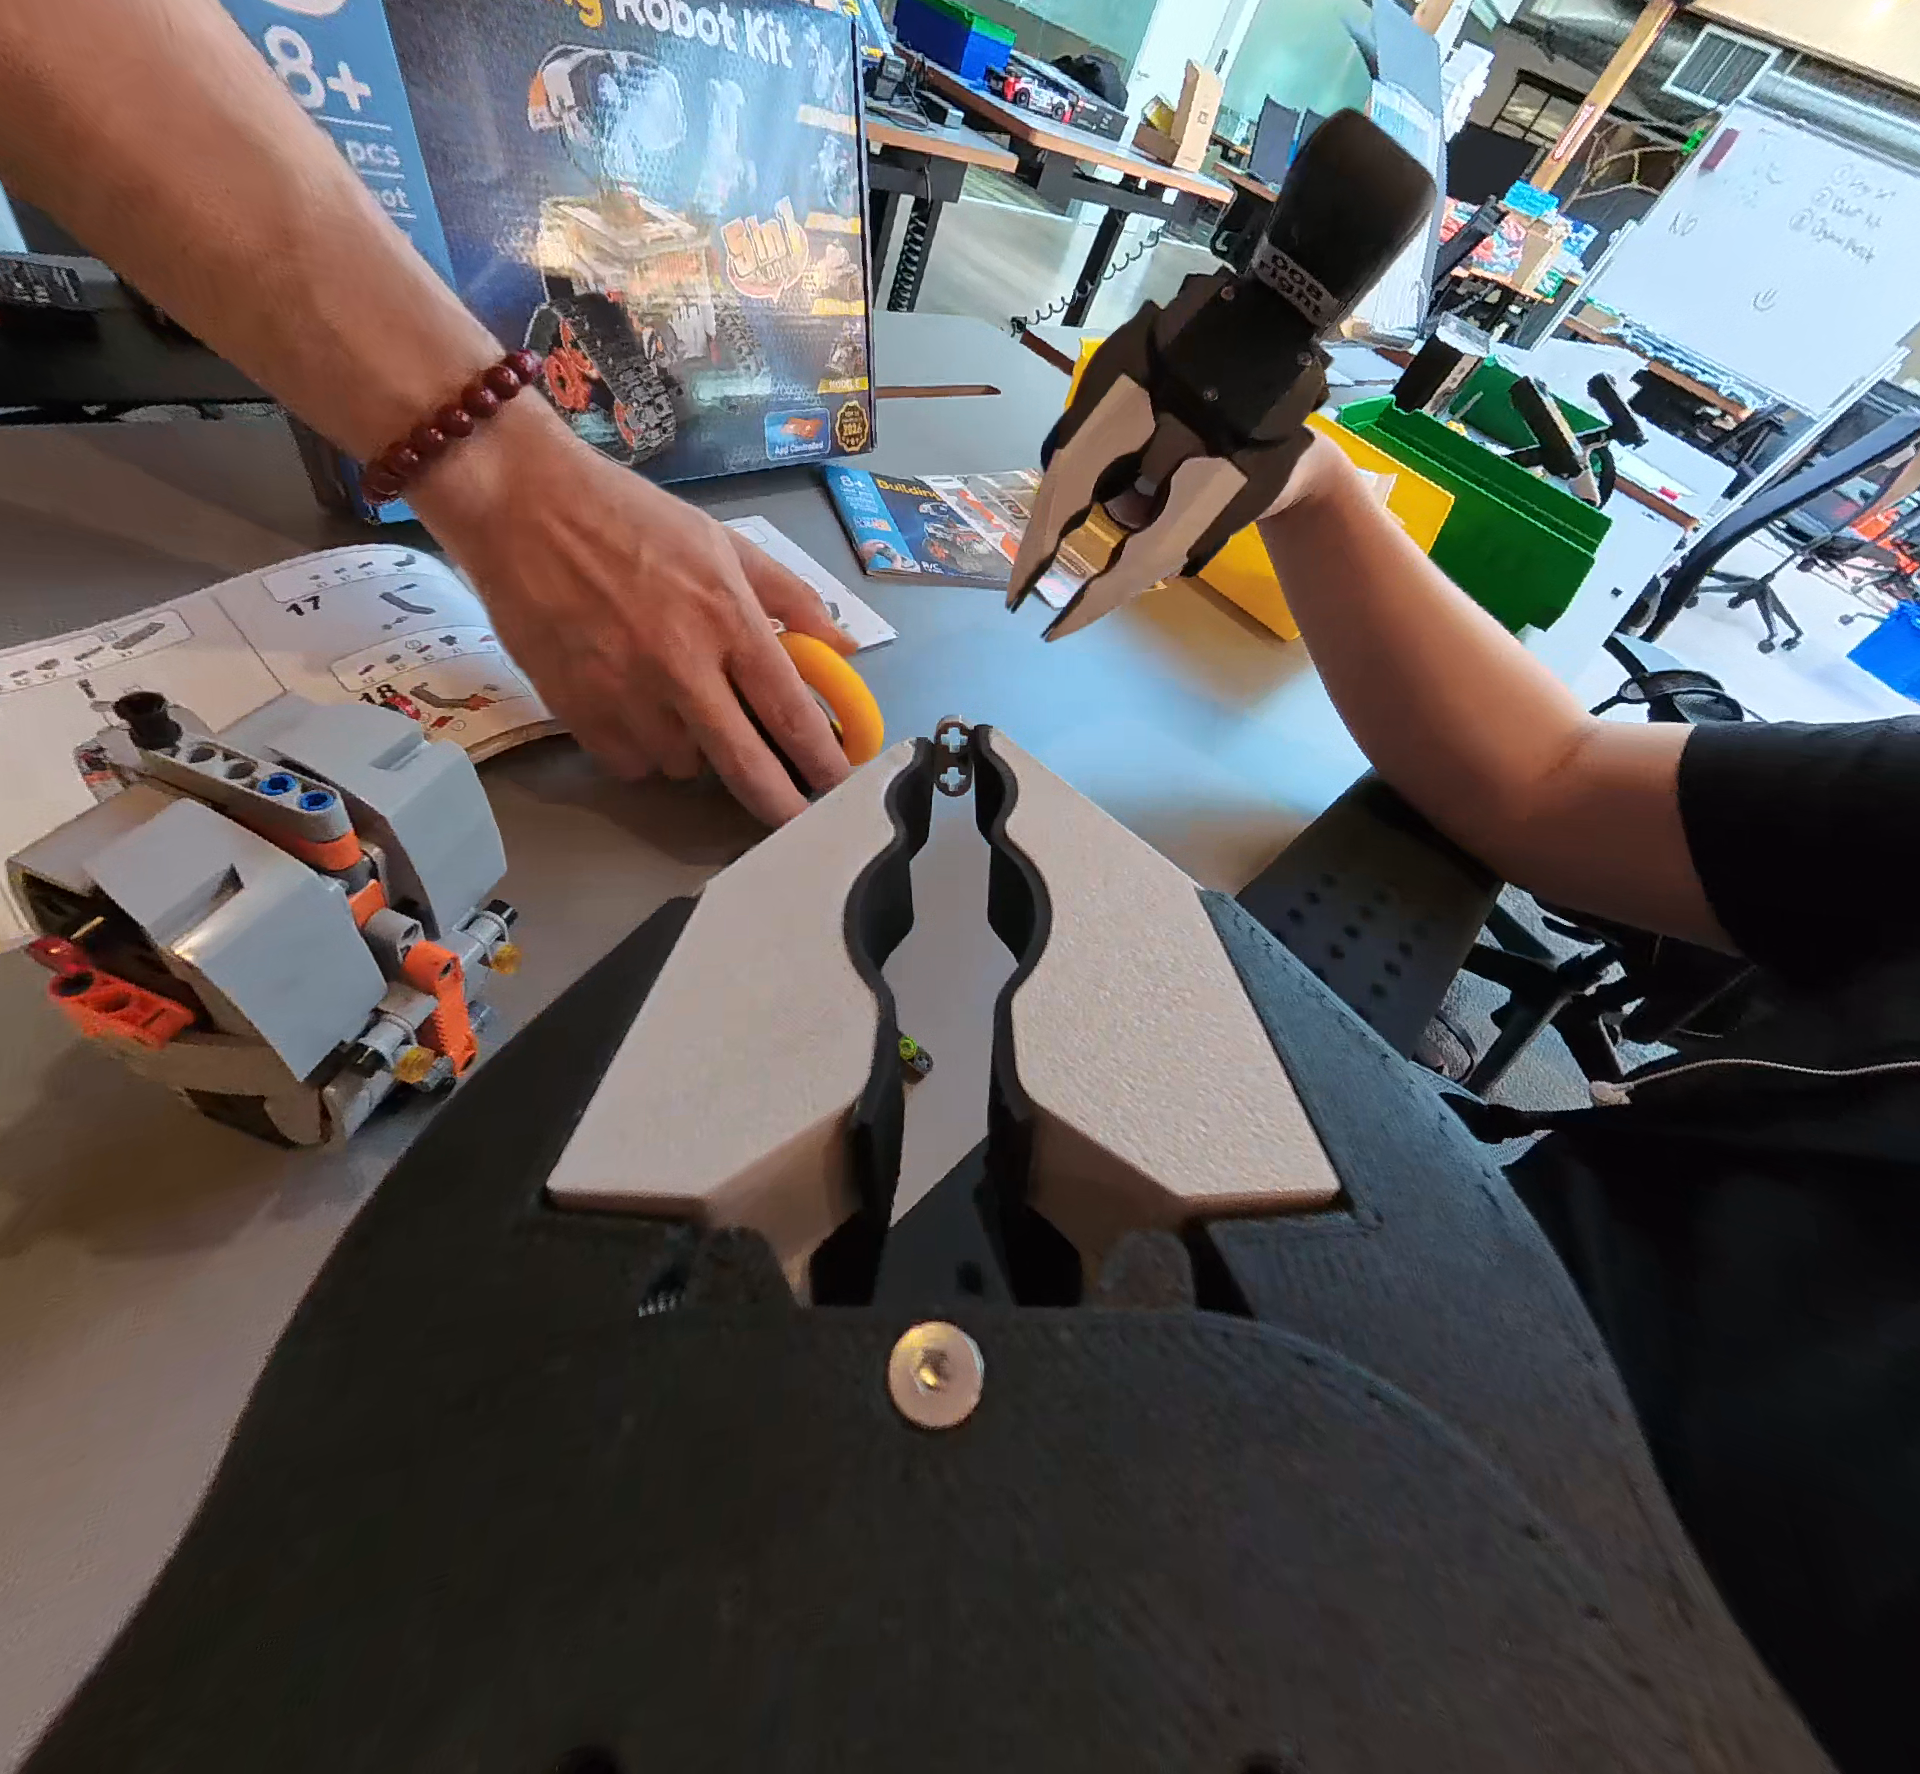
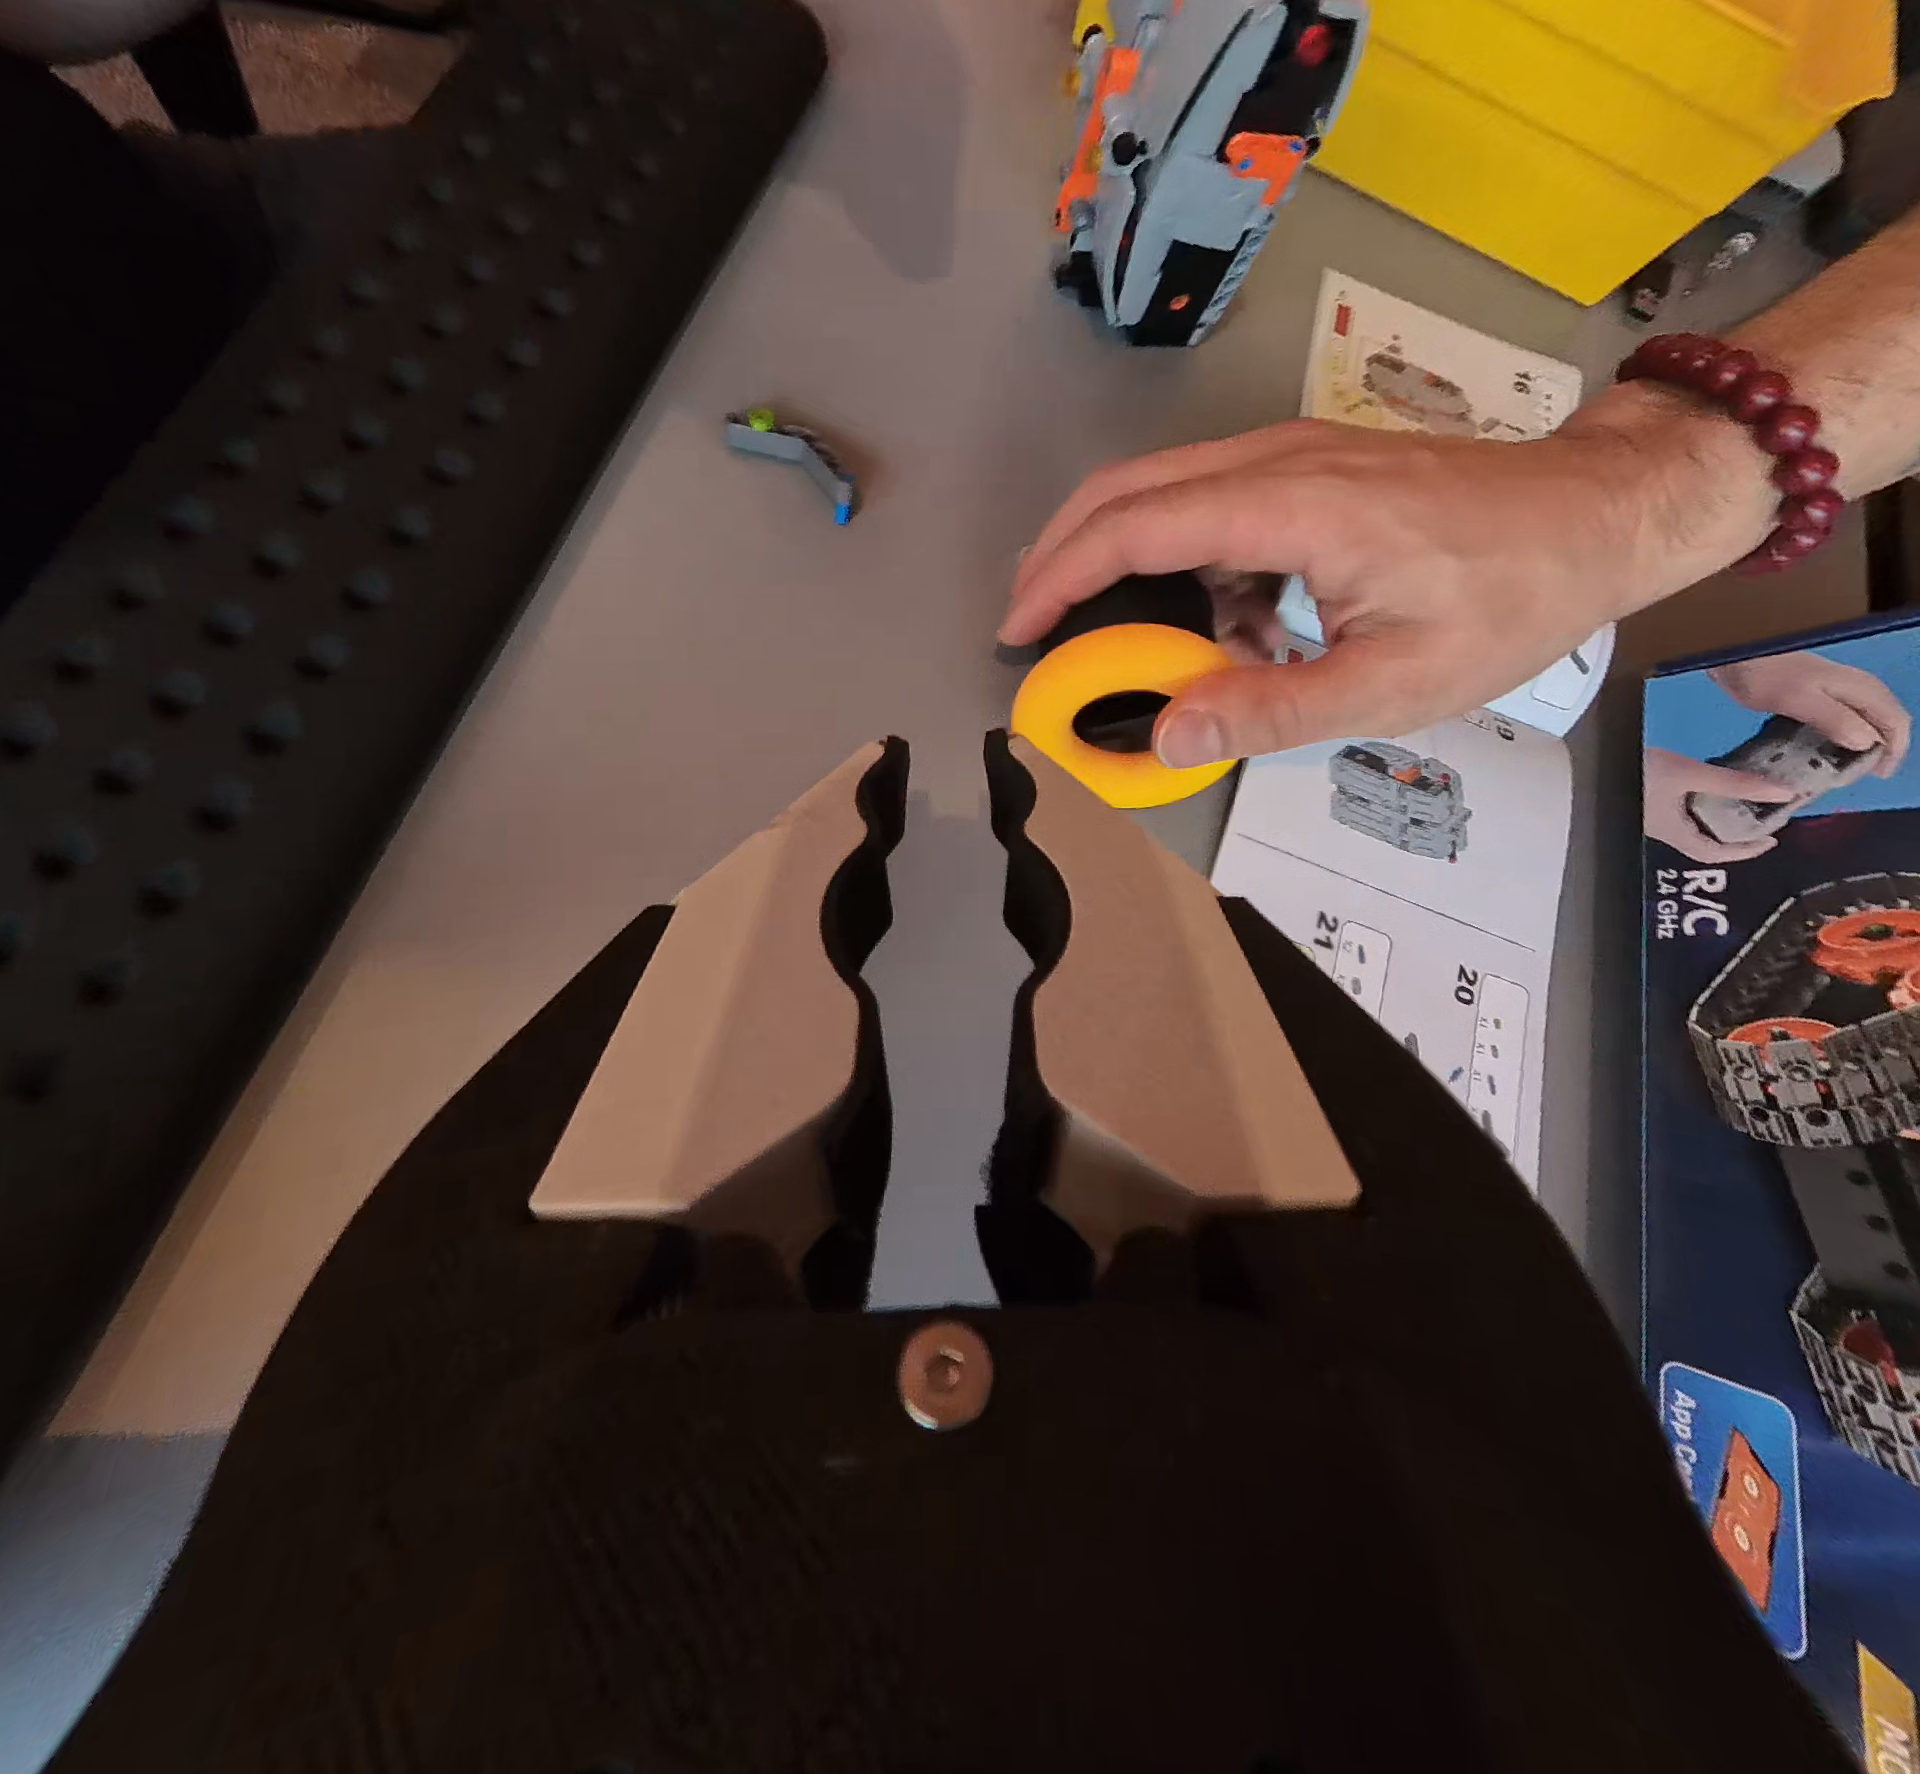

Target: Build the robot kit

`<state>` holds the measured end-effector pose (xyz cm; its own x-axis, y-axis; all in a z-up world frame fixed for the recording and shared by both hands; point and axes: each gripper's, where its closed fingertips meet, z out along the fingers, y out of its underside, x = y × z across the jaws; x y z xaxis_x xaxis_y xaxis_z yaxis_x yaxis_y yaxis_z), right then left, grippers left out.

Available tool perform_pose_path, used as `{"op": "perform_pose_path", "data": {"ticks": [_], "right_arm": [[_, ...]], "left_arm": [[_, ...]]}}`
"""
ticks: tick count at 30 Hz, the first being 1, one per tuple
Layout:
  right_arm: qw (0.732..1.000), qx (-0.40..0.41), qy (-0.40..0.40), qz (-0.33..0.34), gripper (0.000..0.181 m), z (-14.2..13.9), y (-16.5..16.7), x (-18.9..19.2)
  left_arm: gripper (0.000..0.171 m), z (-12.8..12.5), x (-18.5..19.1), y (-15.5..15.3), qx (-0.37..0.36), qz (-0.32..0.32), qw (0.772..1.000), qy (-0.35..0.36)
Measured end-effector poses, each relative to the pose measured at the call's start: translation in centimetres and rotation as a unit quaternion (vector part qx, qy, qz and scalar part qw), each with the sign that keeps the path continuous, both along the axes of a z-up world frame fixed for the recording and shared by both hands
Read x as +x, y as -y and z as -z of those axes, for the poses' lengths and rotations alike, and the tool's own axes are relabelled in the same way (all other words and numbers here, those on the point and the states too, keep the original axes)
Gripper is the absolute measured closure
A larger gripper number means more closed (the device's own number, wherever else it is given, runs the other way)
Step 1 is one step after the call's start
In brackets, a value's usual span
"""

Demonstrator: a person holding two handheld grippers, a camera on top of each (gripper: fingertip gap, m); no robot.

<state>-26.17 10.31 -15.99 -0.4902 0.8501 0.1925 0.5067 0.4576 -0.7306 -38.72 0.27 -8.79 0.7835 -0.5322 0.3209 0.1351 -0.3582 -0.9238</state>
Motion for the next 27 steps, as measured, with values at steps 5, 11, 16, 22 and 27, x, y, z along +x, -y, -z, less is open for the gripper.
{"op": "perform_pose_path", "data": {"ticks": [5, 11, 16, 22, 27], "right_arm": [[1.000, 0.002, -0.003, -0.015, 0.166, 0.1, 0.7, -0.3], [1.000, 0.002, -0.012, -0.008, 0.166, -0.3, 0.2, -0.2], [1.000, -0.005, -0.012, 0.002, 0.165, -0.1, -0.5, 0.0], [1.000, -0.012, -0.018, 0.011, 0.165, -0.1, -1.1, 0.1], [1.000, -0.016, -0.020, 0.013, 0.164, 0.1, -1.2, -0.2]], "left_arm": [[0.166, 0.0, 0.3, 0.0, 0.001, 0.005, 1.000, 0.006], [0.166, 0.0, 0.3, 0.0, 0.001, 0.005, 1.000, 0.004], [0.166, 0.1, 0.5, 0.0, -0.001, 0.008, 1.000, 0.003], [0.166, -0.1, 0.5, 0.2, 0.002, 0.010, 1.000, 0.001], [0.166, -0.1, 0.1, 0.4, 0.003, 0.006, 1.000, 0.003]]}}
